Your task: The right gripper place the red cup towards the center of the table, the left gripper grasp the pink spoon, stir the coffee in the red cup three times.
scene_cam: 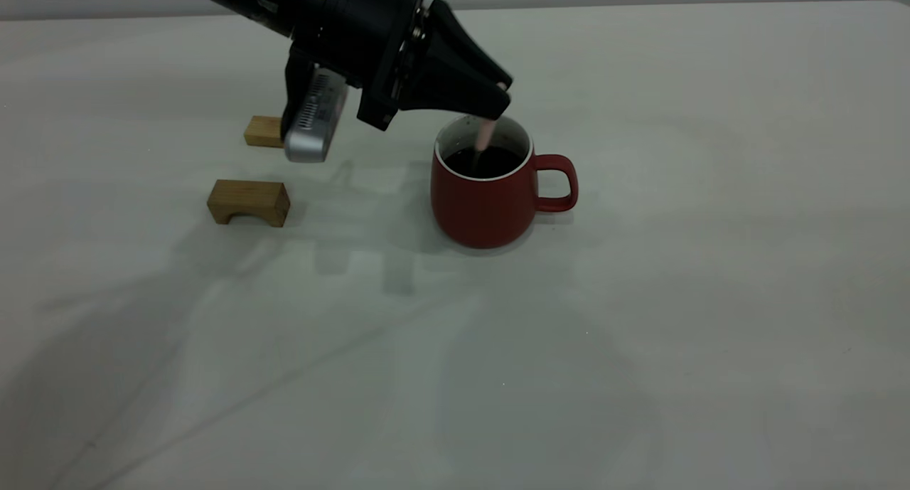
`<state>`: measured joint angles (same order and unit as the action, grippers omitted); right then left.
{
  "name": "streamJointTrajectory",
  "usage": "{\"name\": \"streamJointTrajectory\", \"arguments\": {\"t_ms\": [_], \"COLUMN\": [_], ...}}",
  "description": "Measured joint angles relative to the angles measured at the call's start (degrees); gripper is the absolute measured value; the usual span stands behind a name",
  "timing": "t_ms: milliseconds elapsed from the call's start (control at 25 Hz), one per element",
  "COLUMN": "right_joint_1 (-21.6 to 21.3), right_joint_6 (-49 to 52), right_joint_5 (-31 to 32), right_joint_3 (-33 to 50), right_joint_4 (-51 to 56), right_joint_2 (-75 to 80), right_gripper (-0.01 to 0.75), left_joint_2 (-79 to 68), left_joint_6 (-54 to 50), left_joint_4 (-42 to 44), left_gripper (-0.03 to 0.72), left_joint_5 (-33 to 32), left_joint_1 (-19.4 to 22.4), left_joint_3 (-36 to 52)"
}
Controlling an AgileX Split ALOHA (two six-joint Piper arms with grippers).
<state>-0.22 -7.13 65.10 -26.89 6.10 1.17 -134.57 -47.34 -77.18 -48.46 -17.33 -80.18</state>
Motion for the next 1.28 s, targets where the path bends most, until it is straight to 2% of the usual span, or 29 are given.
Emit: {"name": "streamJointTrajectory", "arguments": {"t_ms": [200, 440, 520, 680, 800, 960, 1080, 1280], "right_joint_1": [0.0, 0.0, 0.0, 0.0, 0.0, 0.0, 0.0, 0.0], "right_joint_6": [0.0, 0.0, 0.0, 0.0, 0.0, 0.0, 0.0, 0.0], "right_joint_5": [0.0, 0.0, 0.0, 0.0, 0.0, 0.0, 0.0, 0.0], "right_joint_3": [0.0, 0.0, 0.0, 0.0, 0.0, 0.0, 0.0, 0.0], "right_joint_4": [0.0, 0.0, 0.0, 0.0, 0.0, 0.0, 0.0, 0.0], "right_joint_2": [0.0, 0.0, 0.0, 0.0, 0.0, 0.0, 0.0, 0.0], "right_gripper": [0.591, 0.591, 0.591, 0.591, 0.591, 0.591, 0.591, 0.591], "left_joint_2": [0.1, 0.2, 1.0, 5.8, 11.4, 18.8, 24.8, 33.6], "left_joint_6": [-0.8, -0.9, -0.9, -0.4, 3.8, 15.4, 28.7, 64.0], "left_joint_4": [0.1, 0.9, 1.9, 4.5, 5.4, 5.9, 6.9, 13.0], "left_gripper": [0.196, 0.361, 0.387, 0.400, 0.402, 0.402, 0.403, 0.403], "left_joint_5": [1.0, 1.0, 0.9, 0.8, 0.6, 0.4, 0.4, 4.8], "left_joint_1": [0.0, 0.0, 0.0, 0.0, 0.1, 0.1, 0.1, 0.1], "left_joint_3": [0.0, 0.0, 0.0, 0.0, 0.0, 0.0, 0.0, 0.0]}}
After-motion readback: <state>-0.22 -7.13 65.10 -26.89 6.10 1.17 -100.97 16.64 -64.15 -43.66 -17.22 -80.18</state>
